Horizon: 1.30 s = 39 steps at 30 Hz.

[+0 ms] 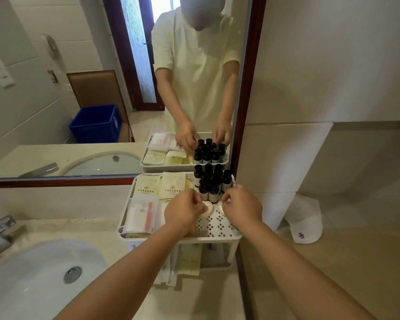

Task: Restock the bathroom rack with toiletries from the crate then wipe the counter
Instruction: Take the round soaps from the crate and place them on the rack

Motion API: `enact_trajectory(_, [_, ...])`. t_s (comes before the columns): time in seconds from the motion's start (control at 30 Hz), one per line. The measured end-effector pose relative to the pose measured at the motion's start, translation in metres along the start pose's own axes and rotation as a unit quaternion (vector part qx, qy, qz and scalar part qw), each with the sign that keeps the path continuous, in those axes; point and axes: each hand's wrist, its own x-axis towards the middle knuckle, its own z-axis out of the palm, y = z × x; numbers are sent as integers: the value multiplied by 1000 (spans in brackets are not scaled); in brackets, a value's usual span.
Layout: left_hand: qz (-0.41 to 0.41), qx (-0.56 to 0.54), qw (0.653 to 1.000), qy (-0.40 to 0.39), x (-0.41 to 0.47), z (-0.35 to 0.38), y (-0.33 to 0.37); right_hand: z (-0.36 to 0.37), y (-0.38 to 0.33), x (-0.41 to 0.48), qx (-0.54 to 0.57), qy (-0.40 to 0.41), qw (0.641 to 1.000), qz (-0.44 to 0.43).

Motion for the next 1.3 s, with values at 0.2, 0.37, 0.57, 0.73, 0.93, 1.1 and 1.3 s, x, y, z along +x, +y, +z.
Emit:
enact_trajectory(0.2, [20, -18, 1000, 5, -8, -4, 3, -3, 4, -5, 54, -3, 999, 4])
enact_trajectory(0.37, [33, -64, 997, 10, -19, -17, -1, -4, -4, -14, 109, 22, 994, 3])
enact_trajectory(0.57, [38, -158, 985, 54, -50, -43, -12, -6, -42, -40, 187, 2, 982, 4])
enact_trajectory(0.73, [27, -178, 980, 88, -84, -78, -40, -3, -86, -68, 244, -16, 969, -28])
enact_trajectory(0.93, [-31, -200, 970, 131, -154, -138, -104, 13, -160, -126, 281, -66, 954, -86])
enact_trajectory(1.1, [-95, -235, 953, 164, -231, -186, -164, 38, -220, -193, 293, -108, 940, -139])
enact_trajectory(1.3, [-158, -243, 930, 224, -333, -227, -234, 73, -283, -281, 304, -174, 918, -187])
